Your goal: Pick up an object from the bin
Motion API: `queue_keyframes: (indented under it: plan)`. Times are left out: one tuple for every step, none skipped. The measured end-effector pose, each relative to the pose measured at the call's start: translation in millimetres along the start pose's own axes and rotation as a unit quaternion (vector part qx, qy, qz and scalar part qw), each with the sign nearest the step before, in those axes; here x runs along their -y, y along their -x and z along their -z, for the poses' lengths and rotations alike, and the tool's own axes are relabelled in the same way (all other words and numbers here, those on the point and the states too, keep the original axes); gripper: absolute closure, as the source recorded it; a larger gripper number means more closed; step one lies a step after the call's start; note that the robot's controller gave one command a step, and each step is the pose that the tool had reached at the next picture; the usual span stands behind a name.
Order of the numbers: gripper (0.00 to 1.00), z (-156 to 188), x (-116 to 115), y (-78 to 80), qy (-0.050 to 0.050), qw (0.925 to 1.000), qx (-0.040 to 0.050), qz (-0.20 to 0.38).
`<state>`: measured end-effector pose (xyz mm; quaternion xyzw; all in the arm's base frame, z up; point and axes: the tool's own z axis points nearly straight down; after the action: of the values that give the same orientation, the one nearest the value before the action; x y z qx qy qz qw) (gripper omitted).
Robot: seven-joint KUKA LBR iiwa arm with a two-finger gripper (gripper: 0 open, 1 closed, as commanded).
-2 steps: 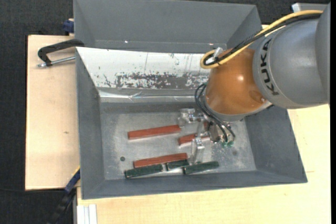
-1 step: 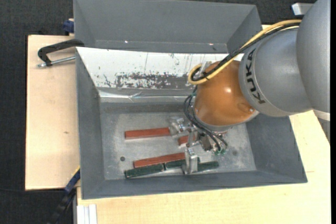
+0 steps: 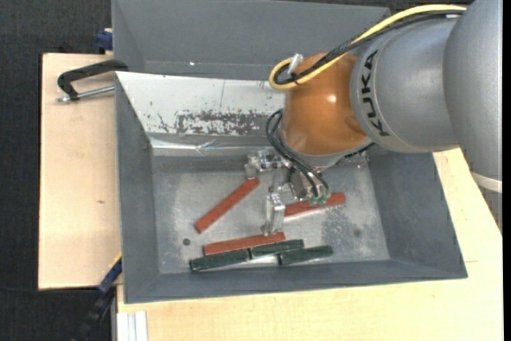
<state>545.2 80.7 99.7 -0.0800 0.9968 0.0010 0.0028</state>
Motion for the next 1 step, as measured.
queue_keyframes:
  plan:
    - [0.0,-25.6,14.3,-42.3,0.0,0.9993,-0.0018,0.037]
